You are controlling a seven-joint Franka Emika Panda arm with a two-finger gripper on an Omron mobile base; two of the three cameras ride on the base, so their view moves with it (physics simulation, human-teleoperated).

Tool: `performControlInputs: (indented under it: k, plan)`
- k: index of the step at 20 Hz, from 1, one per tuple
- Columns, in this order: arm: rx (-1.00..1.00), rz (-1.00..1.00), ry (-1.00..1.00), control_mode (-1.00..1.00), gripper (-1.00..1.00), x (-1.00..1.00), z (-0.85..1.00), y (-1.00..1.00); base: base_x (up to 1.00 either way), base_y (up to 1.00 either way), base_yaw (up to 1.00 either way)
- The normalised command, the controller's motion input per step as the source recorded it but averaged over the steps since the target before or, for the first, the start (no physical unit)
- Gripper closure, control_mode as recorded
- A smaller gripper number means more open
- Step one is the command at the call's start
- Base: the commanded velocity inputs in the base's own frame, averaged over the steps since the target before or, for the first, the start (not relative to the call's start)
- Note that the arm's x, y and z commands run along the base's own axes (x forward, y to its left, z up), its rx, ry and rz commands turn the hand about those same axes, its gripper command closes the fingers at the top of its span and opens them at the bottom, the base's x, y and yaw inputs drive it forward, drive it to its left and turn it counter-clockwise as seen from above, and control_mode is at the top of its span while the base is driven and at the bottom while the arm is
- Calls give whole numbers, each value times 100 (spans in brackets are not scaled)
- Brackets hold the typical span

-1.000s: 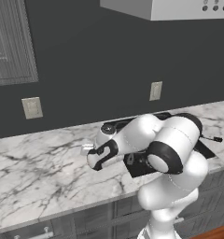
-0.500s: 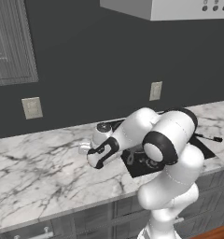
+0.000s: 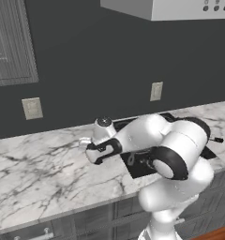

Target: Place both pans onto different burners. Then place the sweet potato and the chicken drumstick on different pans.

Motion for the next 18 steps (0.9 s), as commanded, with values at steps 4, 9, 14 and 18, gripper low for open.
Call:
performControlInputs:
  k: [4, 9, 14, 18]
  plan:
    - [3, 0, -2, -100, 100, -7, 99, -35, 0, 0, 0]
    - [1, 0, -2, -100, 100, -7, 100, -52, 0, 0, 0]
    - [-1, 0, -6, -100, 100, -1, 79, -57, 0, 0, 0]
    - [-3, 0, 0, -100, 100, 1, 48, -65, 0, 0, 0]
